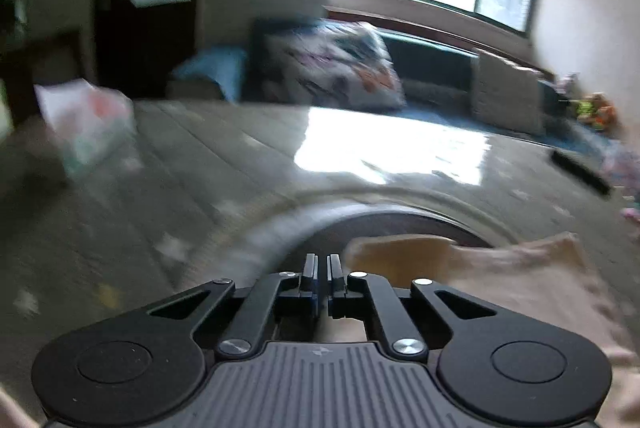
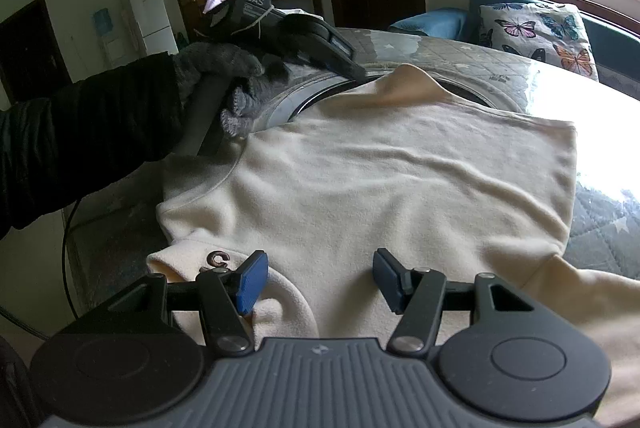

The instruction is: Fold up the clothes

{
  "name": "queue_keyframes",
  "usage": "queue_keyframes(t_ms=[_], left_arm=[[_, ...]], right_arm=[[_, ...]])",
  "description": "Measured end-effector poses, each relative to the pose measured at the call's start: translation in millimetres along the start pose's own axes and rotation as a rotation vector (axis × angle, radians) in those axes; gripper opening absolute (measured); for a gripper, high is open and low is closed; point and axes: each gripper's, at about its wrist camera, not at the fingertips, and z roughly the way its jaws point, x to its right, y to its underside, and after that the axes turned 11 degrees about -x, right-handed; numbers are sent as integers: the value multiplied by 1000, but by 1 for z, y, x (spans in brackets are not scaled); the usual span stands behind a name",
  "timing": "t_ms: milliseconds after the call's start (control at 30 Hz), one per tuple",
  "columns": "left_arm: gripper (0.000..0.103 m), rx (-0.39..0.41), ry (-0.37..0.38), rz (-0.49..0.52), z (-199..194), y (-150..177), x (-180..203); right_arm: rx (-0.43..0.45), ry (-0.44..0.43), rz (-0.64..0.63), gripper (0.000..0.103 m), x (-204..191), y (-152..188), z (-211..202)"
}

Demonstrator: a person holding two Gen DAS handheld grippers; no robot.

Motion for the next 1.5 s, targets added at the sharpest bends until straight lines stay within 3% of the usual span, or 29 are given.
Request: queue_keyframes(t_ms=[67, 167, 200, 233, 267, 300, 400, 467, 533, 600, 700, 800, 1000, 1167, 1267, 1500], left_arm=[[5, 15, -55, -11, -1, -2, -4], [8, 0, 28, -35, -5, -3, -9], [15, -3, 49, -23, -6, -3, -7], [37, -12, 61, -1, -5, -3, -3], [49, -25, 72, 20, -3, -3, 2], [55, -32, 69, 33, -1, -3, 6], [53, -42, 35, 63, 8, -4, 17], [44, -59, 29, 73, 17, -5, 20], [16, -72, 30, 88, 23, -5, 20], [7, -63, 14, 94, 25, -3, 19], [4, -15, -77, 84, 22, -4, 15], [5, -18, -130, 55, 26, -8, 5], [7, -19, -152, 58, 15, -6, 5], [19, -49, -85, 117, 11, 1, 22], [36, -69, -41, 153, 10, 5, 33], [48, -109, 37, 225, 9, 13, 54]], right_arm=[[0, 0, 0, 60, 0, 0, 0], [1, 2, 1, 60, 0, 0, 0], [2, 2, 1, 60, 0, 1, 0], [1, 3, 1, 60, -1, 0, 0], [1, 3, 1, 60, -1, 0, 0], [1, 3, 1, 60, -1, 0, 0], [1, 2, 3, 60, 0, 0, 0], [1, 1, 3, 60, 0, 0, 0], [1, 0, 4, 60, 0, 0, -1], [2, -1, 5, 60, 1, 0, -1], [3, -3, 6, 60, 1, 1, -1], [5, -3, 8, 60, 2, 1, -2], [17, 6, 24, 60, 7, -3, -7], [26, 12, 37, 60, 11, -6, -12], [36, 42, 54, 65, 19, -10, -15], [37, 142, 114, 74, 58, -38, -4]])
